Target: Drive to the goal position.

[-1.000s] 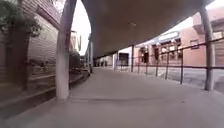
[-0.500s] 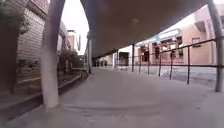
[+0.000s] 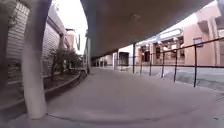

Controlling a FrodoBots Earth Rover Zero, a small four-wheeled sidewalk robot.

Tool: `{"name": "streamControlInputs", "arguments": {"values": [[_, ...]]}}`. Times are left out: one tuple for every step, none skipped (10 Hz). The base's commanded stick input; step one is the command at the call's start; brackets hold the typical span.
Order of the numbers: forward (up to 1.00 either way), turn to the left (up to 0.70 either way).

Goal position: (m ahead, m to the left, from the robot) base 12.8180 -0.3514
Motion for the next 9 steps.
{"name": "streamControlInputs", "arguments": {"values": [[0.7, 0.0], [0.7, 0.0], [0.7, 0.0], [0.7, 0.0], [0.7, 0.0], [0.7, 0.0], [0.7, 0.0], [0.7, 0.0], [0.7, 0.0]]}}
